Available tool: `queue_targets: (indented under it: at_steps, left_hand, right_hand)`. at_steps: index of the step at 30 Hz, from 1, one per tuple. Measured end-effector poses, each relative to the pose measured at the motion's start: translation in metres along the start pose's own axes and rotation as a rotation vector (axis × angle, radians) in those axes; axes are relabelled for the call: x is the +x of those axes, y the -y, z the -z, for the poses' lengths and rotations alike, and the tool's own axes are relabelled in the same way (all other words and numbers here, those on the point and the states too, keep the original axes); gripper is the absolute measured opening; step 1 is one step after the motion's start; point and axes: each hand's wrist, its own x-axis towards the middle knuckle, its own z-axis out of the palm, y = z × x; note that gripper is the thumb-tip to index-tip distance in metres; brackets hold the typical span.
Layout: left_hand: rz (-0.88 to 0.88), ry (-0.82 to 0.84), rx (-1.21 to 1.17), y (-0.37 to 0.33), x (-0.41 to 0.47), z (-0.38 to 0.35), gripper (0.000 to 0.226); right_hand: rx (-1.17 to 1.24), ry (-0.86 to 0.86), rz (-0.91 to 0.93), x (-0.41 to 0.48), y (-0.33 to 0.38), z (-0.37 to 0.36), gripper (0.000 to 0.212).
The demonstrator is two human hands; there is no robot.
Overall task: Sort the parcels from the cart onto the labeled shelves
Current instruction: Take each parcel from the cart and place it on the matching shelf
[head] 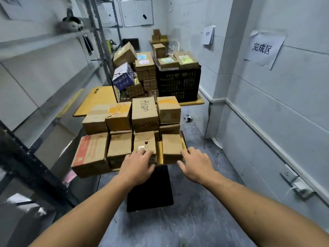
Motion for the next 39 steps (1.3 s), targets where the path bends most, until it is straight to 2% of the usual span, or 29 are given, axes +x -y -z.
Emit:
queue_targets:
  at_steps: [8, 18, 21, 25, 31, 39]
  left_hand:
    - [0.145, 0.046, -0.001, -0.022, 0.116, -0.047, 0.051]
    - [0.186, 0.161, 0.102, -0.011, 0.17, -0.102, 0.047]
    - [0.195, 0.159, 0.107, -0.011, 0.174, -0.11, 0.046]
    - [0.222, 0.088, 0.035, -0.017, 0.177, -0.121, 0.042]
    - [0.263, -0.13, -0.246, -0.026, 0.173, -0.121, 0.045]
    - [0.235, -0.413, -0.962, -0.044, 0.171, -0.087, 0.04]
  right_hand:
    - [0.092, 0.163, 0.049, 0.112, -0.052, -0.034, 0.045]
    - [0.331, 0.334, -0.101, 0.159, -0.065, -0.082, 0.05]
    - [0.488, 0.346, -0.156, 0.162, -0.068, -0.095, 0.051]
    - [0.72, 0.267, -0.245, 0.164, -0.065, -0.104, 0.049]
    - [0.905, 0.114, -0.343, 0.163, -0.07, -0.096, 0.04]
    - [1.17, -0.085, -0.291, 0.156, -0.079, -0.066, 0.035]
